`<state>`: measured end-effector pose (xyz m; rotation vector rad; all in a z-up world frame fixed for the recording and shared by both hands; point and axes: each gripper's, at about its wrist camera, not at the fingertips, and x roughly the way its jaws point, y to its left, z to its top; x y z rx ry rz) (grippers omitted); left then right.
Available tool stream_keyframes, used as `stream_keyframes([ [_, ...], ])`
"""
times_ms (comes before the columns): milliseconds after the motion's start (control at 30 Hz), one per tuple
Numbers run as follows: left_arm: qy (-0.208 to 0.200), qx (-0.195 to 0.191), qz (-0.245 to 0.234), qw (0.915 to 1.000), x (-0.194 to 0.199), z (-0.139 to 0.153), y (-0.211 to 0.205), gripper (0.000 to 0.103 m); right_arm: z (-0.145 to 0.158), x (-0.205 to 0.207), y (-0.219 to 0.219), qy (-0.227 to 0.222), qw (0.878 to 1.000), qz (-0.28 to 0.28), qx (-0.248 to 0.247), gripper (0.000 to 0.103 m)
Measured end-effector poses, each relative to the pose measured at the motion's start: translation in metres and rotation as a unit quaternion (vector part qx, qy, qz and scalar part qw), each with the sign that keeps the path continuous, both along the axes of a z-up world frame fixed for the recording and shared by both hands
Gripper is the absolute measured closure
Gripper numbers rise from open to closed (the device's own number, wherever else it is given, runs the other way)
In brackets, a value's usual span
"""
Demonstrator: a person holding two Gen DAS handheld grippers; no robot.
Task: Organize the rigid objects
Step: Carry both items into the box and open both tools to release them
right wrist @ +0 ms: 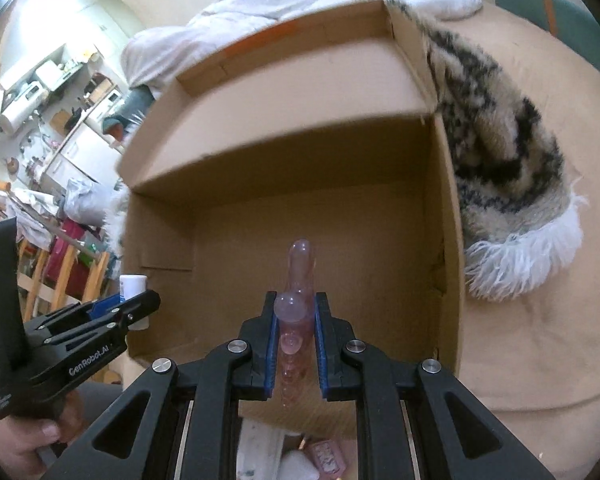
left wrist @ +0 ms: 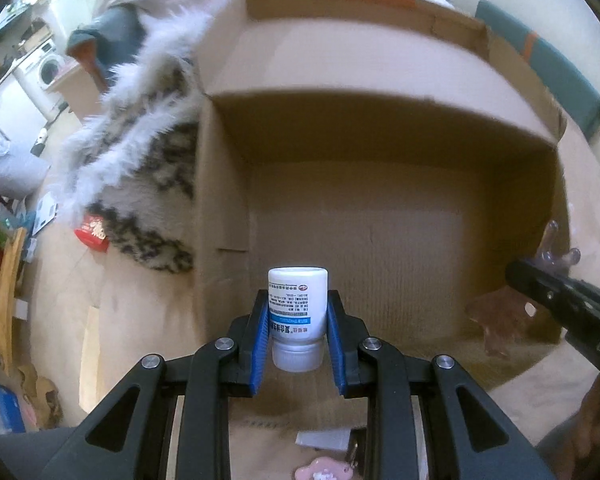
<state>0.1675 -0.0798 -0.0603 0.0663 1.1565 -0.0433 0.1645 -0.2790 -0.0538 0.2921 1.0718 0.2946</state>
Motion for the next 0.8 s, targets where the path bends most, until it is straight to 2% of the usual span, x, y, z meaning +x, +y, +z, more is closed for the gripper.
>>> stream_keyframes([
  [333,0.015,0.023,-0.011,0.9996,0.012,-0.036,-0.021,0.079,-0.039,0.017,0.015,0.035,0.999,0.012,-0.016,0.087],
  [800,0.032,0.041,-0.01,0.9986,0.023,-0.062,-0.038,0.079,-0.059,0.033,0.021,0.069,0.998,-0.003,-0.012,0.087],
])
